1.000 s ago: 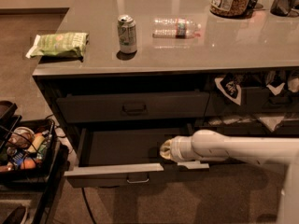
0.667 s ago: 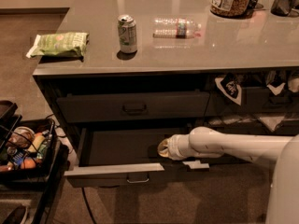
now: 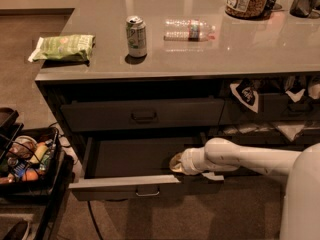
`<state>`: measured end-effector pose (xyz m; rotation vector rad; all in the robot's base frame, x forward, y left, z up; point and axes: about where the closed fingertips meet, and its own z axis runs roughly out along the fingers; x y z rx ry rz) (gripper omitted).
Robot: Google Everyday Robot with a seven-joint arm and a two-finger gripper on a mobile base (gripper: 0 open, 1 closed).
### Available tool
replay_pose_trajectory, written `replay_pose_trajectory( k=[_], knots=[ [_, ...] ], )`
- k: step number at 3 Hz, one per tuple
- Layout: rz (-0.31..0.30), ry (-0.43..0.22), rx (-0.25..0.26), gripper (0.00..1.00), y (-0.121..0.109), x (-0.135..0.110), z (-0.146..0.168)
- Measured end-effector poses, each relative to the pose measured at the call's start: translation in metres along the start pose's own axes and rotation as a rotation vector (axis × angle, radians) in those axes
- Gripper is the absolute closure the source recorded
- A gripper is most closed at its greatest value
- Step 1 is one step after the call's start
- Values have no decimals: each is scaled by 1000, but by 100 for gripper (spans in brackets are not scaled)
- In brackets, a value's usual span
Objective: Open middle drawer
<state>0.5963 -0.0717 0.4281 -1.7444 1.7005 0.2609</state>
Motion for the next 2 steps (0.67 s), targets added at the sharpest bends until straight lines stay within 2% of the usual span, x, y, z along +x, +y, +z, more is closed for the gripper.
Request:
replay_pose_trajectory(
  k=[1, 2],
  knots=[
    [91, 69, -91, 100, 17, 24, 7],
    [91, 69, -91, 100, 17, 24, 7]
  ],
)
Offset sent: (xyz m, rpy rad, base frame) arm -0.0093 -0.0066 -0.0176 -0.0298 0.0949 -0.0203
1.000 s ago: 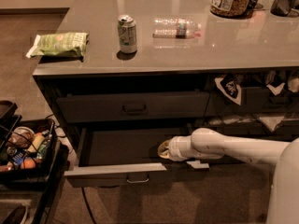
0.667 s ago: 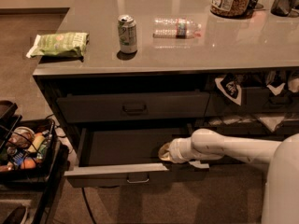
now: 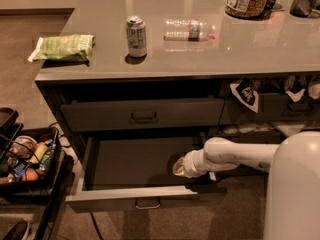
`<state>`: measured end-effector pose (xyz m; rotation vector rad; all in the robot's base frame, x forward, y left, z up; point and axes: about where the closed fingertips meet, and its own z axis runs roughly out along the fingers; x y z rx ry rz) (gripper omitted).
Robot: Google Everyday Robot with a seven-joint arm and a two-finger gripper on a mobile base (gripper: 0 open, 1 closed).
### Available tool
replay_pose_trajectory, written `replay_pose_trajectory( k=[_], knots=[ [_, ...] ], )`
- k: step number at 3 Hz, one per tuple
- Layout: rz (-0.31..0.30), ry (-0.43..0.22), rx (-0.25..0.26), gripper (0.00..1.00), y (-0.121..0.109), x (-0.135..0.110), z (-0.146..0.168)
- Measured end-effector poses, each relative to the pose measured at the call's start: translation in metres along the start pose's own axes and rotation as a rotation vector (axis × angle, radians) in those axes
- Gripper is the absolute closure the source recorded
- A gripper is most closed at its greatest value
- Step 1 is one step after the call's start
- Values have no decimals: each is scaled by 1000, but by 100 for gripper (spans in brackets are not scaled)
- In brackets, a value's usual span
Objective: Open middle drawer
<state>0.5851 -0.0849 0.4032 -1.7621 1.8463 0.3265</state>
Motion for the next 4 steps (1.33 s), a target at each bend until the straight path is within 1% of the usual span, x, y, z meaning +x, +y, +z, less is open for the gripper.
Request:
replay_pose_trajectory(
  k=[1, 2, 3, 4],
  knots=[
    [-14, -2, -61, 100, 11, -2, 2],
    [-43, -29, -123, 100, 44, -5, 2],
    [-56, -44, -146, 100, 67, -7, 1],
    [-63, -62, -166, 100, 100, -9, -1]
  ],
)
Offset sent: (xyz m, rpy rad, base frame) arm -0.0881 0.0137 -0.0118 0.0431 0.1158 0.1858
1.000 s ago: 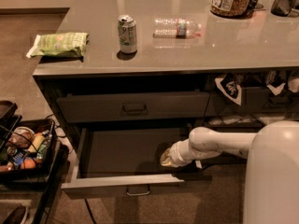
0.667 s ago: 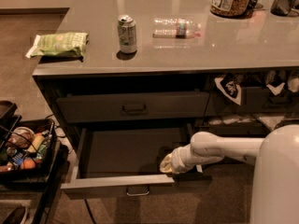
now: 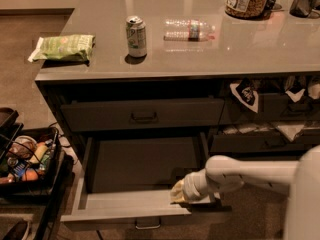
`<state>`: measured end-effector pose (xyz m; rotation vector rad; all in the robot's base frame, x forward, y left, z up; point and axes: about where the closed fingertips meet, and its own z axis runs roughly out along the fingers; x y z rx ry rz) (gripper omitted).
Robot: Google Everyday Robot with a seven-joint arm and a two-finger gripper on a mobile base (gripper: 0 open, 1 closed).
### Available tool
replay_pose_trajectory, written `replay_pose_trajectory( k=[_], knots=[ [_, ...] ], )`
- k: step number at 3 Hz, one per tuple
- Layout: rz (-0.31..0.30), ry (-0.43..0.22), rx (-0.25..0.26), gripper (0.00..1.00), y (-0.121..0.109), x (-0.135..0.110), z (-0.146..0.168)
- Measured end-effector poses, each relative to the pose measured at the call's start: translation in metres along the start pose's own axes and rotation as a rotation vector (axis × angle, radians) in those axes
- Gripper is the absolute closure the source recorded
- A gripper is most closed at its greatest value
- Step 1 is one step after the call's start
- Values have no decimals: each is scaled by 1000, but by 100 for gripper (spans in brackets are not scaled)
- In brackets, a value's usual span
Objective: Open middle drawer
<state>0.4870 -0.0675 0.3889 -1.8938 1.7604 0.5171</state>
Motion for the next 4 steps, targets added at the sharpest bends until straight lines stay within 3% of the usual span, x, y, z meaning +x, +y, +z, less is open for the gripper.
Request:
replay_pose_trajectory(
  k=[1, 2, 3, 4],
  knots=[
    [-6, -18, -31, 100, 42, -6, 1],
    [-9, -11, -103, 100, 98, -15, -1],
    [-9, -11, -106, 100, 99, -15, 0],
    [-26, -5, -95, 100, 85, -15, 1]
  ],
)
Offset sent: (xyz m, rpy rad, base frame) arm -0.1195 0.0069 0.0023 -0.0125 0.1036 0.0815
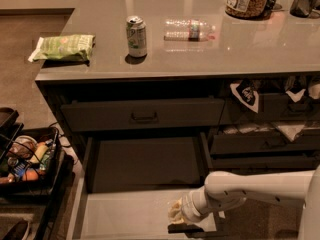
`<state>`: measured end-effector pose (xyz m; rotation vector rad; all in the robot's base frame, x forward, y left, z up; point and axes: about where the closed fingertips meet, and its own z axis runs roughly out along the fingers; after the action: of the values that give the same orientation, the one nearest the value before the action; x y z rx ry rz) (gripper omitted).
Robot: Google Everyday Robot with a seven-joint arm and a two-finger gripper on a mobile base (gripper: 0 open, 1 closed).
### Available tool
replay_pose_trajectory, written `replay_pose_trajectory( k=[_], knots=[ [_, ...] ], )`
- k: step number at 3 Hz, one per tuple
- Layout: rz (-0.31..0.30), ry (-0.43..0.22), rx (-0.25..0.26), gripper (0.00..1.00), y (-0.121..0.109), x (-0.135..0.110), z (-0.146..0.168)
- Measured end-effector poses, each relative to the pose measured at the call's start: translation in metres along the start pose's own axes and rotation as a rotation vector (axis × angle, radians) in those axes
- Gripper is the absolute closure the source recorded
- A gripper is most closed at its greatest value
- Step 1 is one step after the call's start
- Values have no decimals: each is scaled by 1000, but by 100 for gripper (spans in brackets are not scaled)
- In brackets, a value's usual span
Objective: Open middle drawer
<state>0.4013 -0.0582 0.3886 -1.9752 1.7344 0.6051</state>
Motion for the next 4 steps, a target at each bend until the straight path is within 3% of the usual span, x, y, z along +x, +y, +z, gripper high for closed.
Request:
replay_pose_trajectory(
  k=[1, 2, 3, 4],
  knots=[
    [-41, 5, 83, 100, -44, -7, -22],
    [-2, 46, 310, 100, -66, 0, -121],
    [34, 64, 381, 100, -57, 11, -154],
    [58, 79, 493, 100, -31, 8, -185]
  ],
)
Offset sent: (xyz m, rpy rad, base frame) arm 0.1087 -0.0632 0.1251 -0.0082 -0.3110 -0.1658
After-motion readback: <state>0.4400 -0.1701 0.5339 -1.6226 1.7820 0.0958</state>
